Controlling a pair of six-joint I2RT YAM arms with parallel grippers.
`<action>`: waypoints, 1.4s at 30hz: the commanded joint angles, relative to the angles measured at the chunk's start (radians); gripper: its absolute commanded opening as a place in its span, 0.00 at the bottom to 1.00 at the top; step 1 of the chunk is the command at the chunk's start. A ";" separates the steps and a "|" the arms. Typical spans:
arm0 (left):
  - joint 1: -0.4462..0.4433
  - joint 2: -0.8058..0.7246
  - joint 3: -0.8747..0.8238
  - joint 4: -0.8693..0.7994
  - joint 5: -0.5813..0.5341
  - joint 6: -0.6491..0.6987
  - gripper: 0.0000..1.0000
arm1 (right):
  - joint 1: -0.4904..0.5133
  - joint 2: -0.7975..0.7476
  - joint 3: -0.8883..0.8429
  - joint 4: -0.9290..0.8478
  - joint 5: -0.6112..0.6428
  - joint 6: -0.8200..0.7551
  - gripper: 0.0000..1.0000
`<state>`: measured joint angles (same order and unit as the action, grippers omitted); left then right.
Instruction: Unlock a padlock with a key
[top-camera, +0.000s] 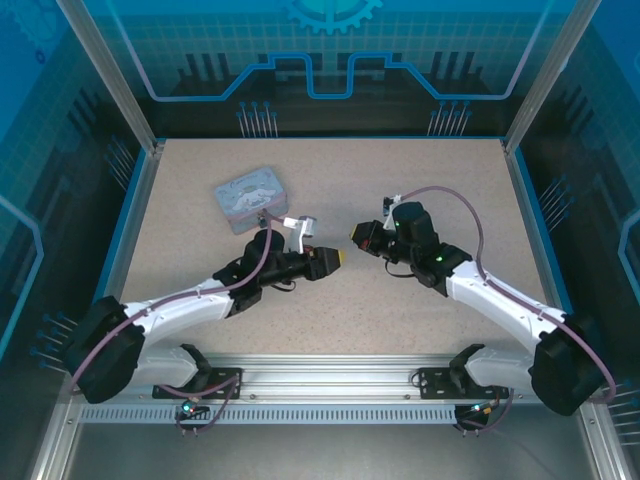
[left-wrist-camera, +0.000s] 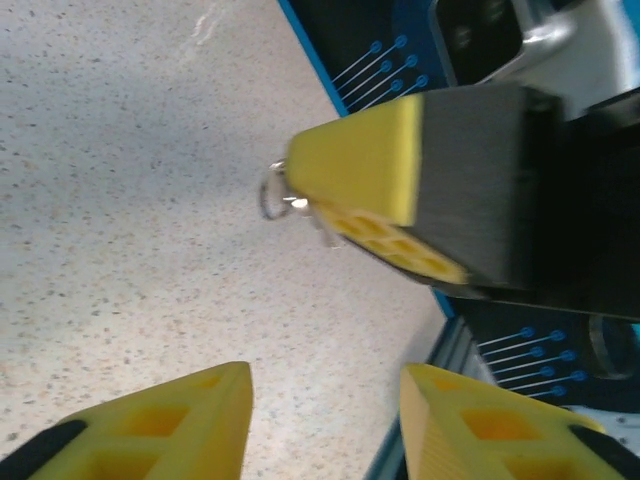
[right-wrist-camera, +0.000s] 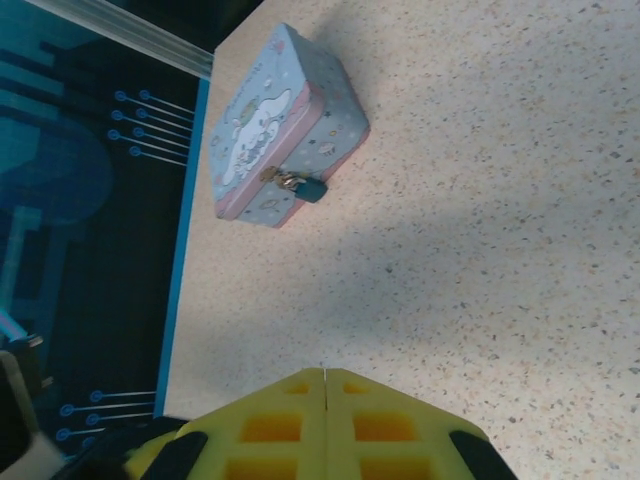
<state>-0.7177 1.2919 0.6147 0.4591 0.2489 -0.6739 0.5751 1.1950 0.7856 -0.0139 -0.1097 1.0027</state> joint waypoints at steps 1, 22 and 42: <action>-0.006 0.032 0.045 0.011 -0.028 0.153 0.39 | -0.005 -0.030 -0.017 -0.008 -0.041 0.022 0.00; -0.007 0.147 0.095 0.128 0.030 0.306 0.33 | 0.011 -0.058 -0.028 -0.046 -0.114 0.037 0.00; -0.006 0.020 0.077 -0.072 0.023 0.717 0.00 | -0.116 -0.102 -0.050 -0.150 -0.347 -0.189 0.19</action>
<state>-0.7231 1.3567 0.6819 0.4496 0.2630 -0.1242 0.5053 1.1122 0.7597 -0.1143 -0.3401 0.9047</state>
